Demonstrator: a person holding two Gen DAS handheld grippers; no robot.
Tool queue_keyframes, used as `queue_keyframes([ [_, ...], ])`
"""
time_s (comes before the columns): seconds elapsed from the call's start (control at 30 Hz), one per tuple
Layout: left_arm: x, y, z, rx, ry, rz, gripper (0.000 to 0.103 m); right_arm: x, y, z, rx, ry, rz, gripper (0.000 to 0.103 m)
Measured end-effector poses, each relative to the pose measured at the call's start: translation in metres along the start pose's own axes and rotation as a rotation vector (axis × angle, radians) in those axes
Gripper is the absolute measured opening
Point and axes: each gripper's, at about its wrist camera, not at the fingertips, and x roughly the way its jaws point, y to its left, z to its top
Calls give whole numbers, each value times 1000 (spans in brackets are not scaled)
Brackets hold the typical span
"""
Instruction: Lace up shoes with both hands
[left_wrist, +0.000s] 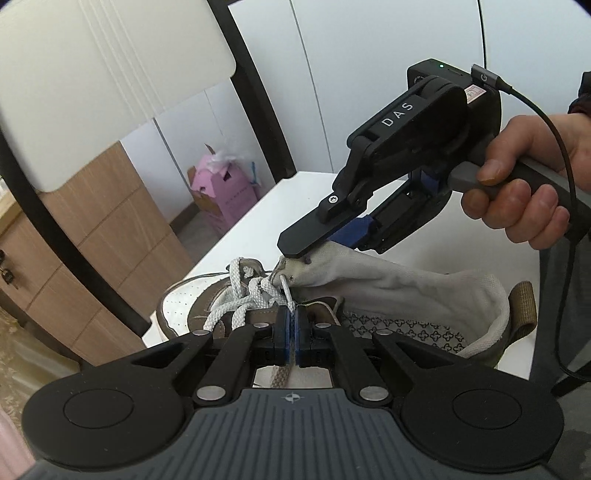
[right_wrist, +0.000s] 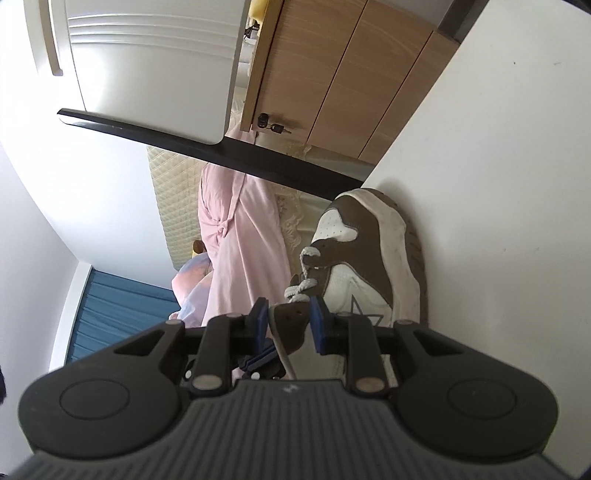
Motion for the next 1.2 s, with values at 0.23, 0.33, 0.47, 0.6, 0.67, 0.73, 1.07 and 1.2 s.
queue_keyframes([
  [0.23, -6, 11, 0, -64, -65, -12, 3, -8, 4, 5, -11, -36, 18, 26],
  [0.33, -14, 12, -1, -110, -138, 22, 3, -11, 7, 7, -19, -54, 28, 25],
  [0.47, -24, 11, 4, -157, -217, 15, 3, -14, 22, 9, -79, -88, 71, 25],
  [0.6, -25, 8, 7, -165, -229, 5, 3, -8, 35, 6, -125, -82, 93, 22],
  [0.67, -25, 7, 7, -167, -227, 4, 3, -7, 35, 5, -121, -83, 87, 10],
  [0.73, -26, 6, 7, -169, -227, 7, 3, -6, 32, 4, -110, -72, 65, 3],
  [1.07, -24, 11, 6, -204, -241, -6, 9, -9, 27, 3, -59, -117, 64, 3],
  [1.2, -21, 12, 5, -210, -245, 4, 19, -10, 26, 3, -47, -118, 71, 3],
])
